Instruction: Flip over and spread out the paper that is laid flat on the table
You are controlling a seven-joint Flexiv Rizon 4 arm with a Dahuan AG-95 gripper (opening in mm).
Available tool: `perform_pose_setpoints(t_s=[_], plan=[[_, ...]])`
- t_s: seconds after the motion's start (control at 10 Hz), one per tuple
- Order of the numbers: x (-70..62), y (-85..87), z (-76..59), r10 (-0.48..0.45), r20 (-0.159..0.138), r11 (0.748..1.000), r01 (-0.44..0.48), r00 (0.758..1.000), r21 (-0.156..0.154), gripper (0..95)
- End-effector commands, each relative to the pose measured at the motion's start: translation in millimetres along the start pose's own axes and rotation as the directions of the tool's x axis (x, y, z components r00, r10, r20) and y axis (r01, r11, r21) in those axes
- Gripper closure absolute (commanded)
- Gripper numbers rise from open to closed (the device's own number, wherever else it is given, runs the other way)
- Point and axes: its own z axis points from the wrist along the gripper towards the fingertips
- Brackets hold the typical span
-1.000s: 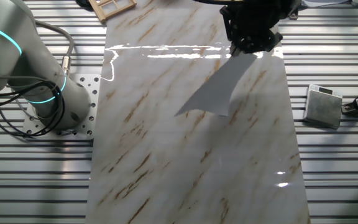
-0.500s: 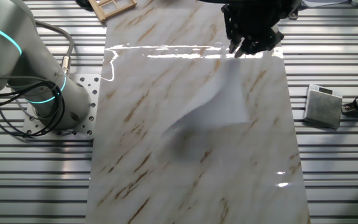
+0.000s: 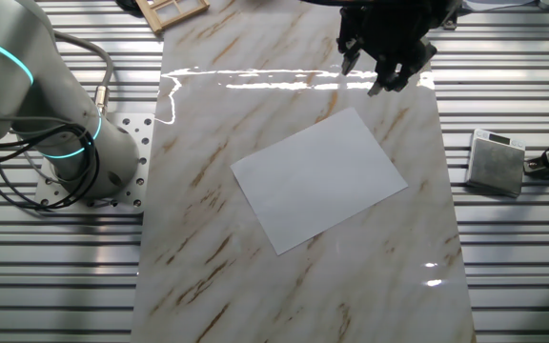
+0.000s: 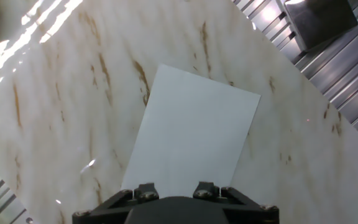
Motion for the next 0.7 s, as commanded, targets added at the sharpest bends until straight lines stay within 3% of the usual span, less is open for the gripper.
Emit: perform_pose_setpoints(t_s=[0.1,0.2,0.7], plan=[[-0.1,-0.2,-0.1,-0.001,-0.003,1.0,0.001,1.0,-0.001,76.0],[-0.1,-0.2,-0.1,0.0,-0.003,1.0,0.0,1.0,-0.001,95.0],[-0.1,-0.2,-0.1,0.042,0.004,0.999,-0.042,0.999,-0.004,95.0]])
